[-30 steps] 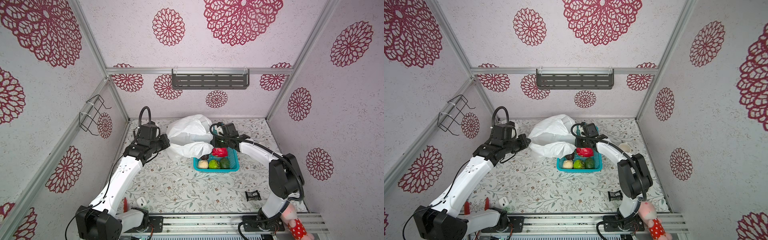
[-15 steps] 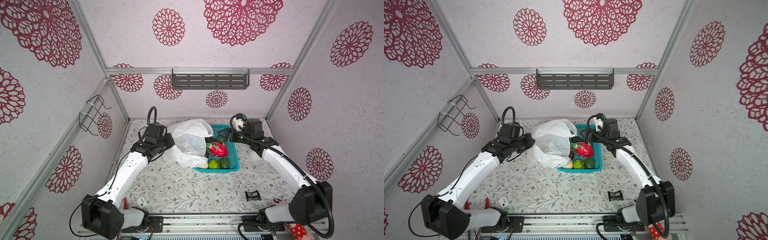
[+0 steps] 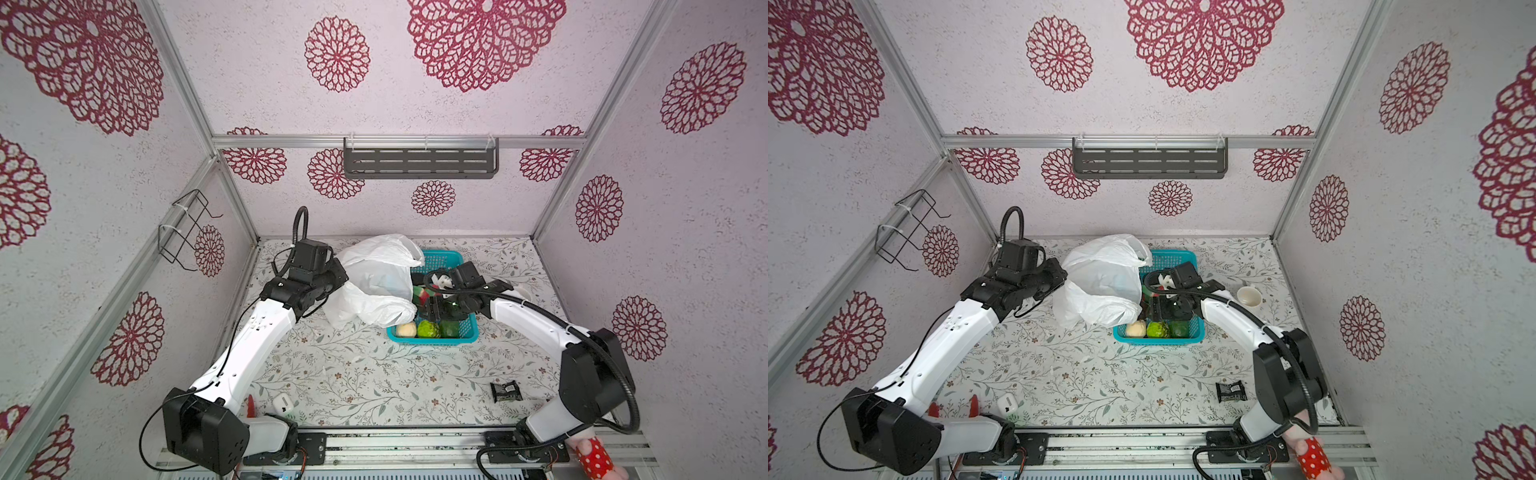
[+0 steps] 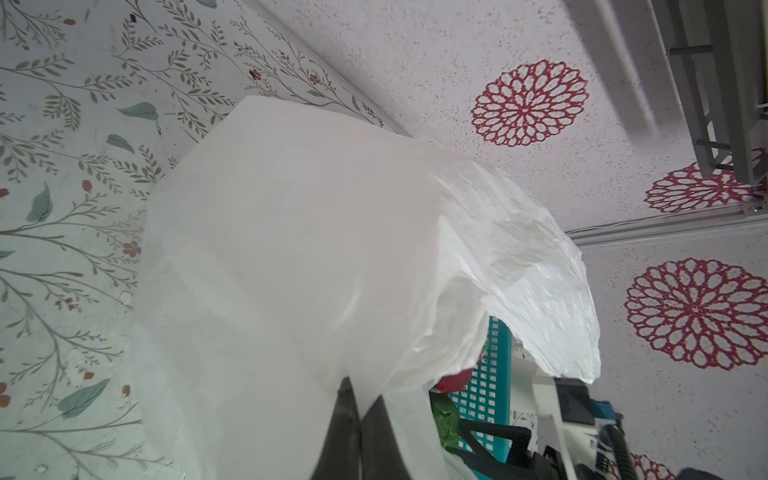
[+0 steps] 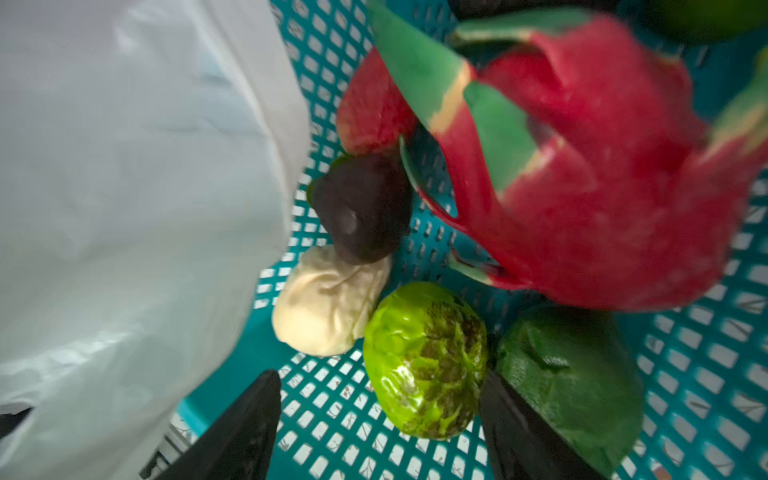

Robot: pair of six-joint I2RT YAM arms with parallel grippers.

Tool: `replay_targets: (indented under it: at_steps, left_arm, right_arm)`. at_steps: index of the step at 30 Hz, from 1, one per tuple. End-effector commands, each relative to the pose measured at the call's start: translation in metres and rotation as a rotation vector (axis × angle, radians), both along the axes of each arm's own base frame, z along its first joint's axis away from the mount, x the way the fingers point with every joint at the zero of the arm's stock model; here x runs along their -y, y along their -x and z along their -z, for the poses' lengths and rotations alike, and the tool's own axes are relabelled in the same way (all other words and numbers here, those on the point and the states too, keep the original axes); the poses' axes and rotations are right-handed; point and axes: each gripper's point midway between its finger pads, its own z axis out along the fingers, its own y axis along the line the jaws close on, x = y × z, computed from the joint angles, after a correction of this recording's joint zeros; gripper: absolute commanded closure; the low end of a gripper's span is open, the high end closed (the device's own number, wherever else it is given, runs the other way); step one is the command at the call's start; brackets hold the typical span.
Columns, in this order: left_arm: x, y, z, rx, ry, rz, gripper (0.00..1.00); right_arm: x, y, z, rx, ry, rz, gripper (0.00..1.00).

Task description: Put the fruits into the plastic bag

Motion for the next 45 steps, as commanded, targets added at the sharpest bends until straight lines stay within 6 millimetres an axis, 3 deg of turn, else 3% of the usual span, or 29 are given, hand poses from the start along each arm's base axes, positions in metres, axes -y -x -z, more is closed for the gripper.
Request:
replay_targets:
  at_steps: [1, 6, 12, 15, 19, 23, 29, 33, 39, 45]
  left_arm:
    - [0.000, -0.004, -0.001, 0.001, 0.012, -0.021, 1.00]
    - [0.000, -0.005, -0.001, -0.001, 0.008, -0.018, 1.00]
    - [0.002, -0.006, 0.005, -0.012, 0.011, -0.017, 1.00]
    - [0.002, -0.008, 0.004, -0.008, 0.012, -0.016, 1.00]
    - [0.002, -0.009, 0.004, -0.001, 0.016, -0.018, 1.00]
    - [0.004, -0.009, 0.005, -0.004, 0.016, -0.011, 1.00]
    - [0.008, -0.008, 0.006, -0.011, 0.022, 0.008, 1.00]
    - [0.010, -0.007, 0.008, -0.015, 0.023, 0.014, 1.00]
    - [0.017, -0.006, 0.012, -0.026, 0.023, 0.033, 1.00]
    - [0.028, -0.007, 0.012, -0.032, 0.050, 0.052, 1.00]
  right_arm:
    - [0.004, 0.004, 0.018, -0.044, 0.081, -0.023, 0.23]
    - [0.003, 0.013, 0.058, -0.140, 0.165, -0.045, 0.22]
    - [-0.001, 0.017, 0.078, -0.208, 0.227, -0.085, 0.26]
    - [-0.001, 0.016, 0.076, -0.202, 0.228, -0.088, 0.37]
    - [-0.002, 0.012, 0.064, -0.161, 0.208, -0.077, 0.68]
    - [-0.006, 0.001, 0.032, -0.068, 0.160, -0.062, 0.76]
    - [-0.005, -0.018, -0.040, 0.099, 0.076, -0.032, 0.79]
    - [-0.017, -0.022, -0.083, 0.172, -0.011, -0.053, 0.79]
    - [-0.063, -0.021, -0.144, 0.288, -0.205, -0.177, 0.78]
    - [-0.122, -0.036, -0.151, 0.297, -0.284, -0.268, 0.78]
